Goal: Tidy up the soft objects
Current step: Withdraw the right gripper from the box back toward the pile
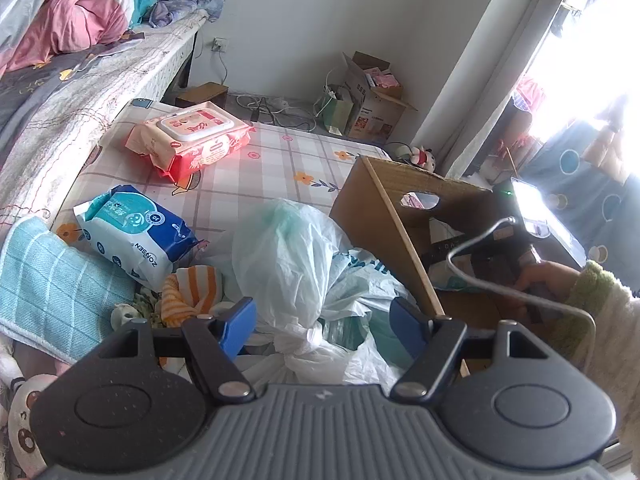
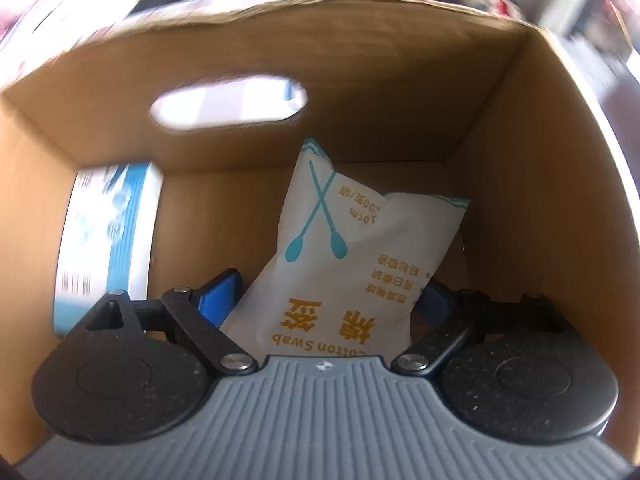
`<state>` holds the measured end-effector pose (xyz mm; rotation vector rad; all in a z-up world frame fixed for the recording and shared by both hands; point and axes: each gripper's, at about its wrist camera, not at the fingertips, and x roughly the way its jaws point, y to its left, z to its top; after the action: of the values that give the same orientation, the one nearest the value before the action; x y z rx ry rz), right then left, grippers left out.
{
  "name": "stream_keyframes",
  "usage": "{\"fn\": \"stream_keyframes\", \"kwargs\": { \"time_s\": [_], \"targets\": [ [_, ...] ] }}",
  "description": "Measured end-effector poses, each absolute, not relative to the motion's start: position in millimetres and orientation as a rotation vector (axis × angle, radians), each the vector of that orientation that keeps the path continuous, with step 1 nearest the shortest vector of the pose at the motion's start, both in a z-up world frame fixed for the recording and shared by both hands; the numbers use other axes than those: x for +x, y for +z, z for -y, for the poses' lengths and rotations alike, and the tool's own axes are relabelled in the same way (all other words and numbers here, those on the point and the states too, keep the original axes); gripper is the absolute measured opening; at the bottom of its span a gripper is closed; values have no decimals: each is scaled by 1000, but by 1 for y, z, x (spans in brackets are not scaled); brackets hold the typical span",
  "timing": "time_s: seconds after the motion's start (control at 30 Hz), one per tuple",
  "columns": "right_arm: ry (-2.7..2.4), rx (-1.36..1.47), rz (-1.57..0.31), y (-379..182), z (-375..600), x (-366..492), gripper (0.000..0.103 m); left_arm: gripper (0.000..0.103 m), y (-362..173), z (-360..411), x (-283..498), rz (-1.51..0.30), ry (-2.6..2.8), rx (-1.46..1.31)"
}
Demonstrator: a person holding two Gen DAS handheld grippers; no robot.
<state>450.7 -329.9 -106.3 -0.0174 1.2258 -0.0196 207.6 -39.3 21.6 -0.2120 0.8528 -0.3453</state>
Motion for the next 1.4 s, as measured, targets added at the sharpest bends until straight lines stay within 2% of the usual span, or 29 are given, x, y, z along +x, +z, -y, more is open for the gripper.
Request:
{"fn": "stream_keyframes", "kwargs": {
  "time_s": [0.37, 0.5, 0.67, 0.77, 0.9, 1.1, 1.27, 1.37, 1.4],
  "targets": [
    [108, -49, -1121, -87, 288, 470, 92, 75, 22, 43, 208, -863, -325, -199],
    [88, 64, -1062, -69, 298, 473, 93, 75, 21, 40, 206, -864, -325, -205],
    [13, 325, -1046, -54, 365, 431, 92, 75, 21, 36, 199, -862, -328, -198],
    [-19, 546, -1137, -50, 397, 398, 82, 75, 20, 29, 190, -861, -319, -190],
    [-23, 772, -1231, -74, 411, 374, 65, 79, 18, 16, 171, -852, -285, -173],
    [-10, 845, -1209, -74, 400, 366, 52, 85, 12, -9, 139, -849, -211, -154],
    [-25, 831, -1207, -84, 396, 371, 51, 89, 6, -33, 112, -831, -134, -184],
    [-30, 841, -1213, -87, 397, 366, 55, 90, 3, -43, 102, -832, -106, -191],
    [-34, 843, -1212, -87, 399, 365, 60, 90, 2, -45, 99, -831, -103, -192]
  ]
}}
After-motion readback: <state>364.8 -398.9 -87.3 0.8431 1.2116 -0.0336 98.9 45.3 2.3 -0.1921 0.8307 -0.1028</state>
